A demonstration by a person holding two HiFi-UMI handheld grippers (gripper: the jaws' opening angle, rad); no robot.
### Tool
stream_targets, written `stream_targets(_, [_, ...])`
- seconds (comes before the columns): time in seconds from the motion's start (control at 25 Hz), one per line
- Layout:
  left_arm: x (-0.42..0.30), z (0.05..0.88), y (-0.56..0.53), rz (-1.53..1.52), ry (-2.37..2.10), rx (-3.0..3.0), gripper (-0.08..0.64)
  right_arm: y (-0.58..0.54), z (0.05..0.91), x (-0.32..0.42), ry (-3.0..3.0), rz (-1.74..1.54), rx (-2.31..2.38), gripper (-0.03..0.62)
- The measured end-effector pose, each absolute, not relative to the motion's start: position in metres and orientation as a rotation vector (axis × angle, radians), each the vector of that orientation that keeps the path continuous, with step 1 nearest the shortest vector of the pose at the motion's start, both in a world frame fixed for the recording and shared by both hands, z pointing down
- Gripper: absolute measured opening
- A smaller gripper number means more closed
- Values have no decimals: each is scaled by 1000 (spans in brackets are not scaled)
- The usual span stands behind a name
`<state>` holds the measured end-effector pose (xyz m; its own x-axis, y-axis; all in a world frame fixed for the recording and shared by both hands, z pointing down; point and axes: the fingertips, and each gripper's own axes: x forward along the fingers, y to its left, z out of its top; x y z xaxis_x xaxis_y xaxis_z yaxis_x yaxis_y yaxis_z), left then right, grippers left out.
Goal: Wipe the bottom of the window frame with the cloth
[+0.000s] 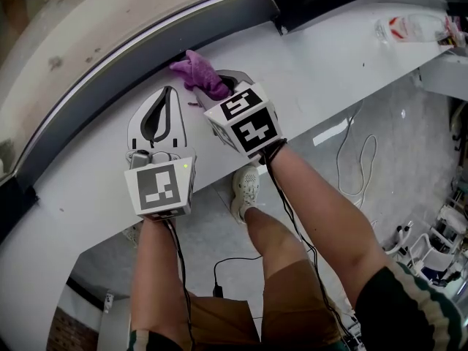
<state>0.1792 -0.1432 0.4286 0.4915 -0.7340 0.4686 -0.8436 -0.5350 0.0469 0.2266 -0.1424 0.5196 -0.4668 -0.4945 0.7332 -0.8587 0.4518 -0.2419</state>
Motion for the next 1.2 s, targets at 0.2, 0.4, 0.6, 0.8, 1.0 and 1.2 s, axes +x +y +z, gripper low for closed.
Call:
stream_targets(0.2, [207, 430, -147, 588, -1307, 2498, 9, -147, 517, 251, -2123, 814, 1160, 121])
stream_targets(0.4, [230, 433, -153, 575, -1292, 2508, 9, -150, 520, 276, -2106, 789, 1175, 121])
stream_targets(0.6, [248, 440, -156, 583, -1276, 2522, 9, -155, 520, 298, -2100, 781, 1195, 121])
stream_targets(0.8, [271, 444, -159, 585, -1253, 2534, 9, -161, 521, 326, -2077, 754, 1242, 121])
stream_targets(1.0, [303, 439, -164, 563, -1217, 2546, 9, -165, 520, 355, -2042, 750, 1282, 121])
stream_targets(1.2, [325, 440, -165, 566, -1194, 2558, 9, -169, 521, 384, -2015, 738, 1321, 121])
